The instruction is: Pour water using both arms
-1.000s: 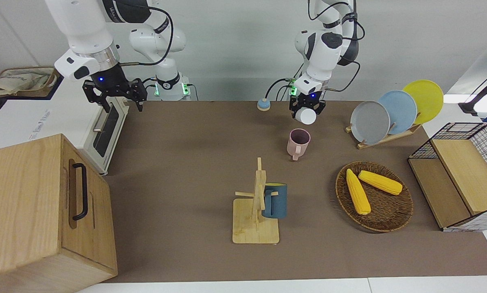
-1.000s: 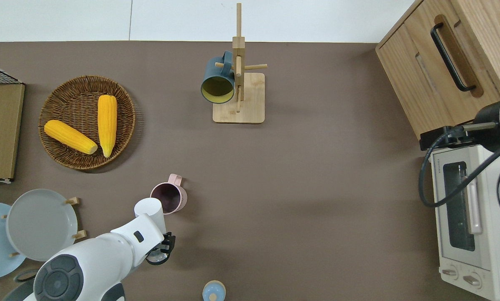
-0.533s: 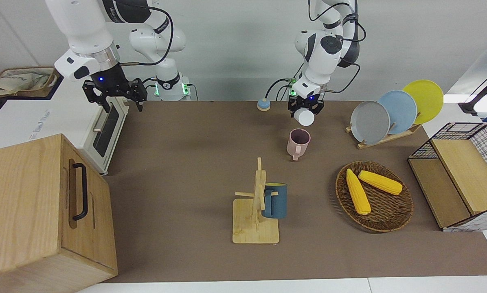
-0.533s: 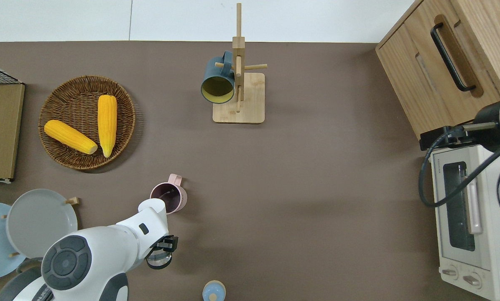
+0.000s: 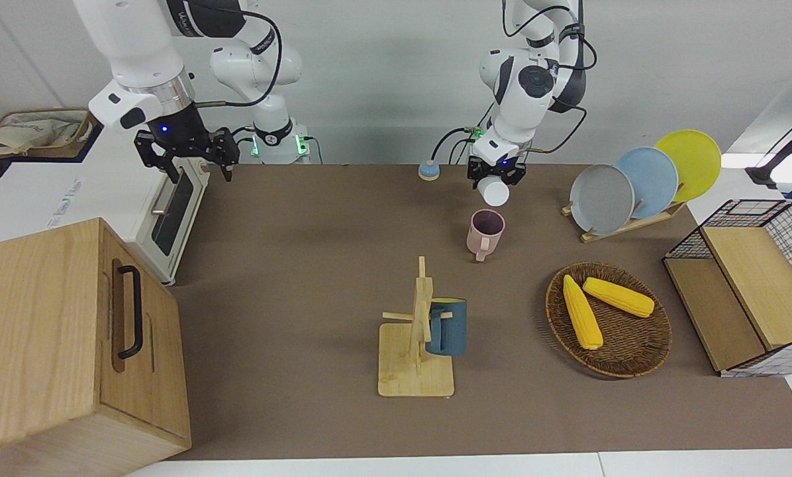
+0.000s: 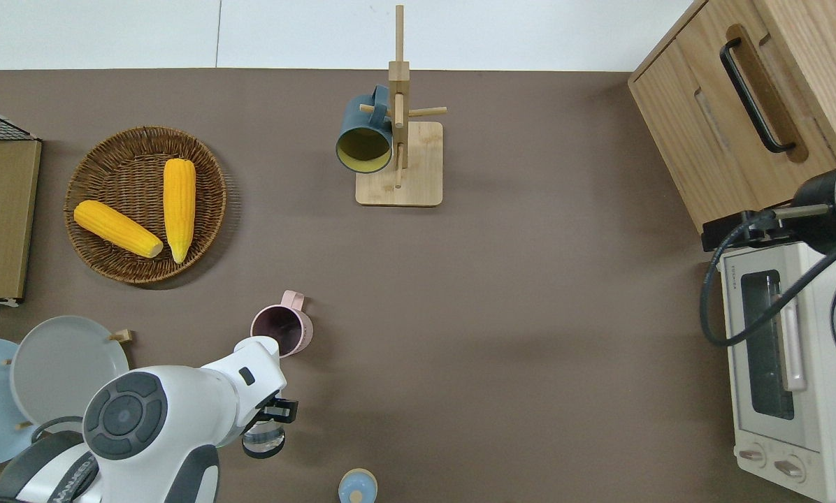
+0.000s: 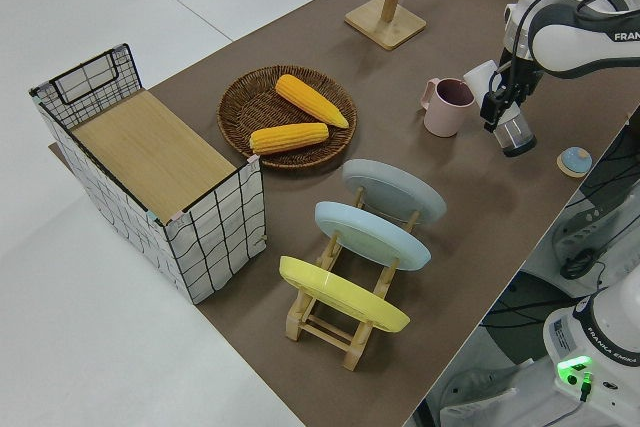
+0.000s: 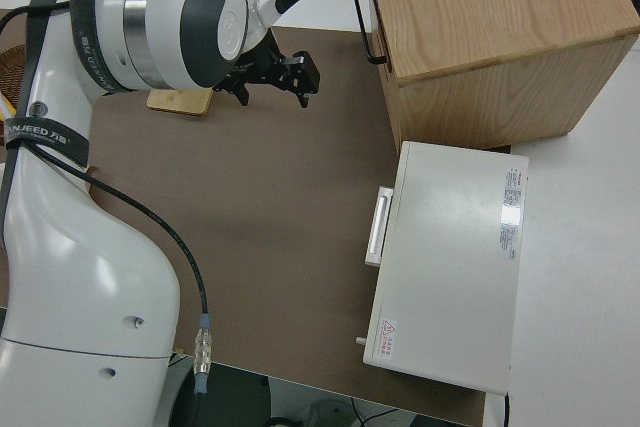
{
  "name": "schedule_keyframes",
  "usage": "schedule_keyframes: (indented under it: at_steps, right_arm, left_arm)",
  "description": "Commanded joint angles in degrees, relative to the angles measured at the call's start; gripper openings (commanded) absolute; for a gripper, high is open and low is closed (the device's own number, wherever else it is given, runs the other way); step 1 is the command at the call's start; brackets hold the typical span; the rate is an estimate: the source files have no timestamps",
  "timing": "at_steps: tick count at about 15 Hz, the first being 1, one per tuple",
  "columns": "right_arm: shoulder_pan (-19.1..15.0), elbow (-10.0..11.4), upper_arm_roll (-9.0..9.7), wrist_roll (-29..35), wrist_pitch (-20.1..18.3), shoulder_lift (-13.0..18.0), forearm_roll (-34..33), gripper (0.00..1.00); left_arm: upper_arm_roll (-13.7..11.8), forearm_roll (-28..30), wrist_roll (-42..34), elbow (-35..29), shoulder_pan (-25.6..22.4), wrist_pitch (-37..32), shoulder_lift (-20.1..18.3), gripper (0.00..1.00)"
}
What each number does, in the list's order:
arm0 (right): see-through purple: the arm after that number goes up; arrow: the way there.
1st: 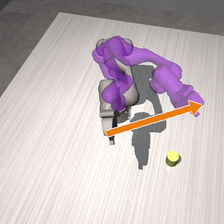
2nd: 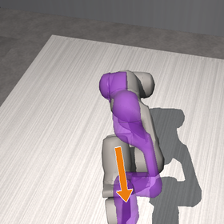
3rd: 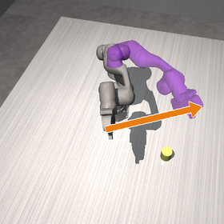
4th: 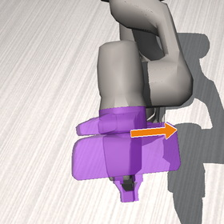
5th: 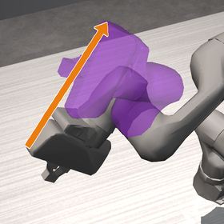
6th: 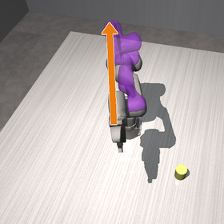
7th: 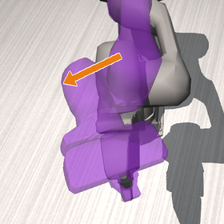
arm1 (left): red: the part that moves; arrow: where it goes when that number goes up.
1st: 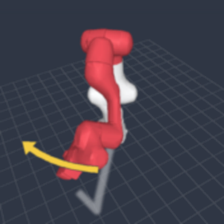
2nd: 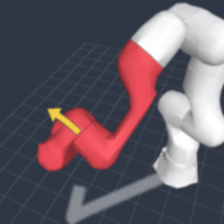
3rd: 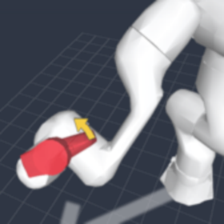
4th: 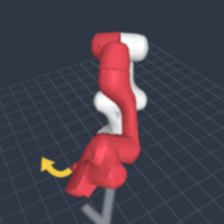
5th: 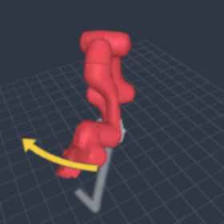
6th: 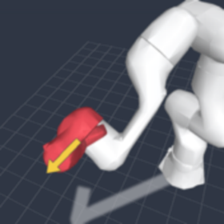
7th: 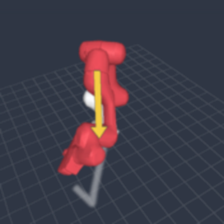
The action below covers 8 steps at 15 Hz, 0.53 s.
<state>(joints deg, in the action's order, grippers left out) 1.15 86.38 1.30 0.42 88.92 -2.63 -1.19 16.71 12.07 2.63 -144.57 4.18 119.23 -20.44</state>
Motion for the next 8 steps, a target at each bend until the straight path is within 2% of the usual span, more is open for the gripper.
schedule_keyframes:
  at_steps: [1, 8]
  right_arm:
    - [-0.3, 0.3, 0.01, -0.7, -0.6, 0.6, 0.9, 0.983]
    - [-0.3, 0.3, 0.01, -0.7, -0.6, 0.6, 0.9, 0.983]
  left_arm:
    - [-0.2, -2.0, 1.9, 3.6, 0.0, -5.3, 0.1, 0.00]
    - [-0.5, -3.5, 2.3, 8.7, 0.0, -13.0, 2.2, 0.00]
